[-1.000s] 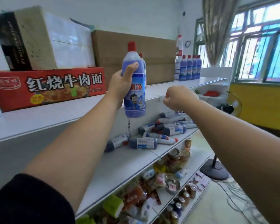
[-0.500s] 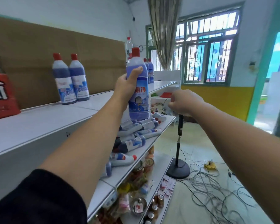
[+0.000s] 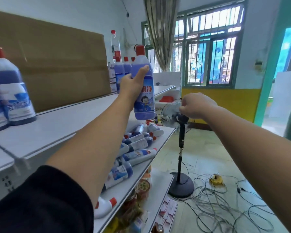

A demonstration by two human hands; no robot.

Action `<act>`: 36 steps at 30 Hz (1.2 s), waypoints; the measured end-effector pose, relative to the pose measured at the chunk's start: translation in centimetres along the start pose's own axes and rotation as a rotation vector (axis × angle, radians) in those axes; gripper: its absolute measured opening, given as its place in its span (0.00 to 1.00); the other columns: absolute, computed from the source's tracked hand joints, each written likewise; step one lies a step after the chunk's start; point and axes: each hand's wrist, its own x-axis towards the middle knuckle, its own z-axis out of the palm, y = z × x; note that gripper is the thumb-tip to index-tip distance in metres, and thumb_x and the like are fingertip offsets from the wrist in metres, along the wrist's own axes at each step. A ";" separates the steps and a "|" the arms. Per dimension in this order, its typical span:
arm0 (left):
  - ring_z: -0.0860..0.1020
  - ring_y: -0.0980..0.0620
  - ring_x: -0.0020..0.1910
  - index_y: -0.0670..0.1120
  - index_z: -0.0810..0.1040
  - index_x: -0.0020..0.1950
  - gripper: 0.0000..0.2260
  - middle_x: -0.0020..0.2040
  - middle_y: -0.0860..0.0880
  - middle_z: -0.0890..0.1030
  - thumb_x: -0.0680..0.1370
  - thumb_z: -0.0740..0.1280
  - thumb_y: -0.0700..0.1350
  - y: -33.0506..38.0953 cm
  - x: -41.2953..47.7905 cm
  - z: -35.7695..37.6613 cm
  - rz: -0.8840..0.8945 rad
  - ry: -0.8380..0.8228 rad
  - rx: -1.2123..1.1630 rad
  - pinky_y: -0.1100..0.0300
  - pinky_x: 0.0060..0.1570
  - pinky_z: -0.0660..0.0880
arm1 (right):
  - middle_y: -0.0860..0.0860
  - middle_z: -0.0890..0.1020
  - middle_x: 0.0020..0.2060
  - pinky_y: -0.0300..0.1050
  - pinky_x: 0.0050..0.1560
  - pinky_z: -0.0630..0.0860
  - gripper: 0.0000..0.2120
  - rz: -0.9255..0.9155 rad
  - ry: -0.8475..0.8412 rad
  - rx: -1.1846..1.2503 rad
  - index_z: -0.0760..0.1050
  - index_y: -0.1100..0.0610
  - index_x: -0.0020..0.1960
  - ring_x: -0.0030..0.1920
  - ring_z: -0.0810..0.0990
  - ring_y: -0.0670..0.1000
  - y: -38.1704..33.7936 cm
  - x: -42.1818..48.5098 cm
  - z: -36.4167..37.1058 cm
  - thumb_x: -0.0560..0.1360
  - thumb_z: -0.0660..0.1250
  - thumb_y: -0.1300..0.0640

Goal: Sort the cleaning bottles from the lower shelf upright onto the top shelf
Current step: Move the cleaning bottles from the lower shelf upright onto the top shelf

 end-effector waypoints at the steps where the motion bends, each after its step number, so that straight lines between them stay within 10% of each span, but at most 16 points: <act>1: 0.85 0.46 0.47 0.46 0.79 0.54 0.18 0.50 0.44 0.85 0.76 0.70 0.60 -0.6 1.2 0.9 -0.002 0.006 0.015 0.50 0.52 0.83 | 0.52 0.82 0.42 0.44 0.38 0.78 0.13 -0.001 -0.001 0.006 0.80 0.57 0.49 0.43 0.81 0.52 1.1 1.5 0.4 0.79 0.63 0.49; 17: 0.83 0.53 0.47 0.48 0.78 0.55 0.20 0.49 0.49 0.83 0.75 0.70 0.63 -7.6 18.7 10.5 0.073 0.453 0.140 0.58 0.46 0.80 | 0.53 0.84 0.44 0.54 0.51 0.82 0.14 -0.302 -0.039 0.112 0.81 0.58 0.51 0.45 0.82 0.53 12.7 26.6 6.0 0.78 0.63 0.49; 25: 0.82 0.54 0.43 0.50 0.78 0.46 0.13 0.44 0.52 0.82 0.76 0.71 0.60 -8.8 24.6 8.5 0.108 0.540 0.335 0.59 0.46 0.81 | 0.56 0.84 0.49 0.55 0.51 0.81 0.16 -0.406 0.018 0.228 0.82 0.59 0.54 0.48 0.82 0.57 9.6 35.0 8.3 0.79 0.62 0.50; 36: 0.82 0.53 0.49 0.49 0.75 0.61 0.20 0.53 0.51 0.81 0.75 0.75 0.54 -9.8 28.1 1.9 0.071 0.529 0.450 0.61 0.42 0.78 | 0.51 0.81 0.43 0.51 0.49 0.80 0.10 -0.595 0.009 0.318 0.76 0.54 0.51 0.44 0.80 0.53 1.5 41.2 11.8 0.79 0.62 0.49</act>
